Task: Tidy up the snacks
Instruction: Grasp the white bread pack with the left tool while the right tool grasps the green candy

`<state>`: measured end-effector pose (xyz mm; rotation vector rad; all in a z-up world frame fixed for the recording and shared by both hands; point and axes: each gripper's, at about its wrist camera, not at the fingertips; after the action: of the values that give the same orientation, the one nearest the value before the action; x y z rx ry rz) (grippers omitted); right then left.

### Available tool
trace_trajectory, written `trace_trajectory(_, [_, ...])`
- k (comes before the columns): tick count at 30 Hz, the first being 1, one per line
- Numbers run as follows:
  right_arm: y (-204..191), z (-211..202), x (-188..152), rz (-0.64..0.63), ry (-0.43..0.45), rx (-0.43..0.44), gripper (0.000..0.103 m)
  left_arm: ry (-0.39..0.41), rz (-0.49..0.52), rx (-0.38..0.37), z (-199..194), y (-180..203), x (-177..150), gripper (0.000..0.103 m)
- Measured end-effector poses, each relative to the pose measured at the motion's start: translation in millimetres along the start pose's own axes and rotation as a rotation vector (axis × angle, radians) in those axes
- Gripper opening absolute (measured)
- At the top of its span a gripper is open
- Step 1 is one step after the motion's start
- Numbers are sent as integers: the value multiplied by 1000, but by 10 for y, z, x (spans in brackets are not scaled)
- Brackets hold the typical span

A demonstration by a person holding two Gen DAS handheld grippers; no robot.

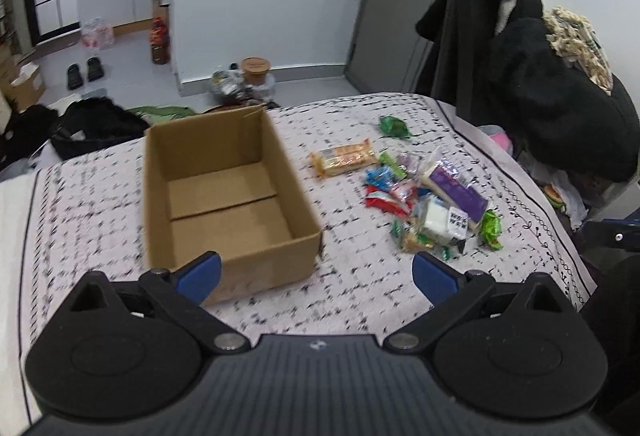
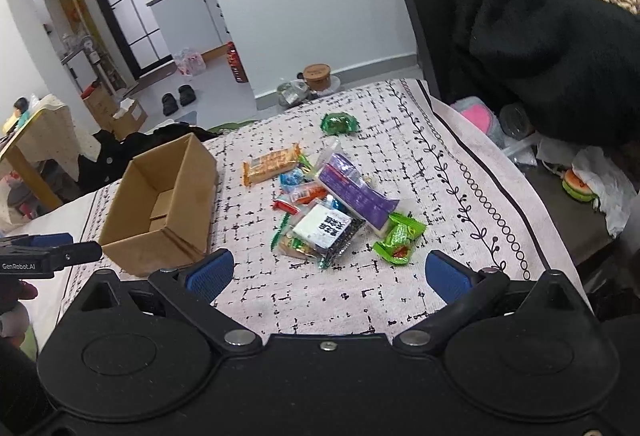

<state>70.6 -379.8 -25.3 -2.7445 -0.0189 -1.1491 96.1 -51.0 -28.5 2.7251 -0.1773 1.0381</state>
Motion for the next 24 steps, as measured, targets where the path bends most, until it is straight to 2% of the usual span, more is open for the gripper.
trace_trajectory(12, [55,243,76,21,-35,-32,103,-21,98,-37,385,95,215,100])
trace_trajectory(24, [190,527,161,89,-64,-80,100,-33,157,-115,827,313,474,96])
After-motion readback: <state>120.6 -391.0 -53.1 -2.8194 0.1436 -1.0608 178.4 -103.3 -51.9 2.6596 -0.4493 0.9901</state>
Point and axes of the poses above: each gripper's, at about its wrist camera, not at the fingertips, and z roughly the way its jaws point, y to its right, x to its top, and after that the axes turned 1 degree about -x, right-handed
